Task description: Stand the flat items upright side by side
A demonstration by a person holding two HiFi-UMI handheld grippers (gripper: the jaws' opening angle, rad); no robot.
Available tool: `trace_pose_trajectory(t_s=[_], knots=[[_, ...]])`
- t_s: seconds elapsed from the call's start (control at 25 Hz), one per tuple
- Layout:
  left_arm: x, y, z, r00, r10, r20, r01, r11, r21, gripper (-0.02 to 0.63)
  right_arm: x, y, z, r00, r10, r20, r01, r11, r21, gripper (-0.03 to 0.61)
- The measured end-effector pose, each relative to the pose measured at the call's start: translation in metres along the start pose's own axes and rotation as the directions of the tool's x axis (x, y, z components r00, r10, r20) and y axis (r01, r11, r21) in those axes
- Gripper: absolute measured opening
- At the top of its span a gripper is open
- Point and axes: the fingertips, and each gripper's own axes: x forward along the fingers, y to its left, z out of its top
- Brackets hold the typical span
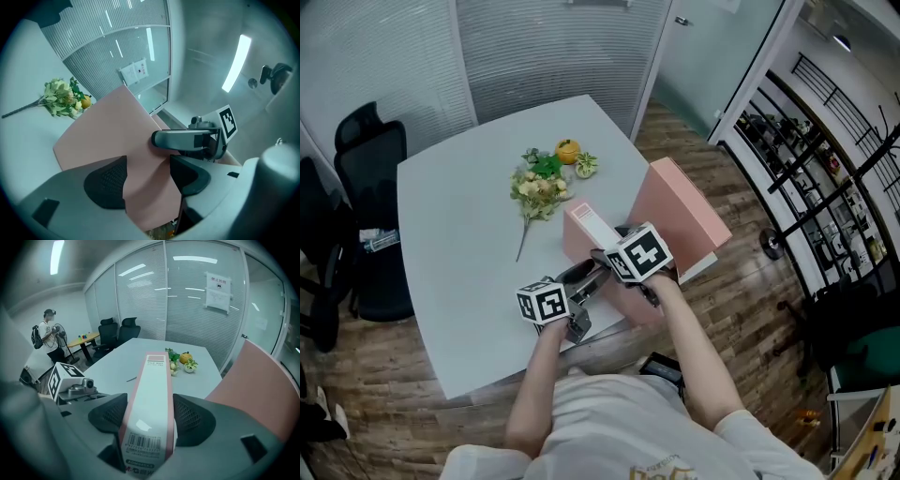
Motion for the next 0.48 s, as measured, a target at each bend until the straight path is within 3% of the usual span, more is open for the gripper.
trace_pose_trajectory(t_s=[0.48], knots=[[0.0011, 0.0015, -0.0008, 1.0, -0.008, -0.006, 0.008, 1.0, -0.007, 0.278, -0.0034, -0.0031, 0.0006, 0.999, -0.038, 0.016, 0.038, 0.999, 0.005, 0.316]])
